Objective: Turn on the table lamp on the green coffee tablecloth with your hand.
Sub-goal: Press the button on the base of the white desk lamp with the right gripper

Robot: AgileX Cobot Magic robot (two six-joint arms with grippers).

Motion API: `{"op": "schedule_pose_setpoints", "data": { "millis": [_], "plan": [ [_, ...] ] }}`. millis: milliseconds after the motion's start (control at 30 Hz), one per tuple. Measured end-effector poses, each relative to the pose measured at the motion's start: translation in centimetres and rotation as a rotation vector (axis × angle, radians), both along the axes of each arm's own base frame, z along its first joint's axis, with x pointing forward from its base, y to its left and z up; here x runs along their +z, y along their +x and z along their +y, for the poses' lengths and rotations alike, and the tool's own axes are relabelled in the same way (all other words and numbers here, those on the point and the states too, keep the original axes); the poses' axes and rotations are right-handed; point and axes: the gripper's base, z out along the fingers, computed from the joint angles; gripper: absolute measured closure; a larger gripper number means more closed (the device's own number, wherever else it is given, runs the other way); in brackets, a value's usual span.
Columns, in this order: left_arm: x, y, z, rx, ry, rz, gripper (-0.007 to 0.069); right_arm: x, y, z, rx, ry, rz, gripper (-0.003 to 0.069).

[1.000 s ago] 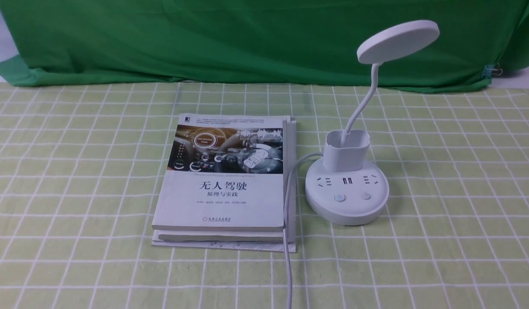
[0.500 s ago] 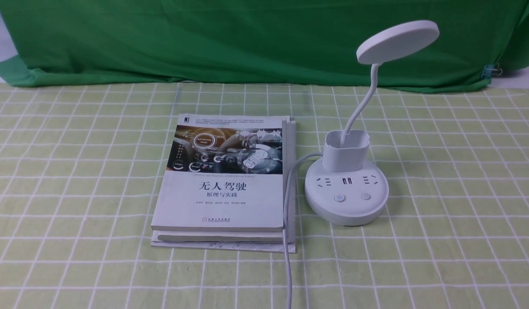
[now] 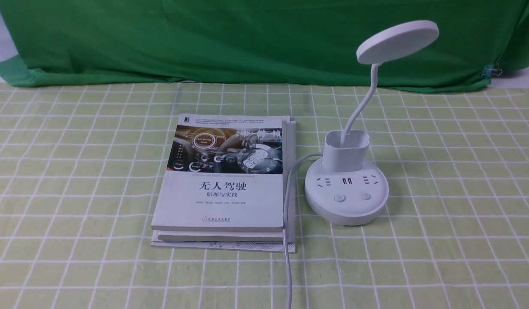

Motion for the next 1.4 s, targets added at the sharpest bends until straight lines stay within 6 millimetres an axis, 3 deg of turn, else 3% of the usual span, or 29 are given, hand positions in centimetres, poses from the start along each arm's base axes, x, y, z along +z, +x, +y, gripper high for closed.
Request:
{"op": "schedule_pose_setpoints", "data": {
  "millis": [267,300,500,700,1033,1400],
  "plan": [
    [0.0,0.0,0.0,0.0,0.0,0.0,0.0622,-2.2,9.0,2.3,0.117,-0.096,0.268,0.0629],
    [0.0,0.0,0.0,0.0,0.0,0.0,0.0622,-2.4,9.1,2.4,0.122,-0.099,0.275,0.0629],
    [0.0,0.0,0.0,0.0,0.0,0.0,0.0622,-4.1,14.8,6.9,0.276,-0.151,0.343,0.0629],
    [0.0,0.0,0.0,0.0,0.0,0.0,0.0622,-5.9,19.3,8.9,0.315,-0.172,0.405,0.0629],
    [0.0,0.0,0.0,0.0,0.0,0.0,0.0622,-9.1,22.7,10.3,0.328,-0.149,0.467,0.0629],
    [0.0,0.0,0.0,0.0,0.0,0.0,0.0622,-9.2,23.7,10.7,0.331,-0.139,0.445,0.0629]
  ]
}}
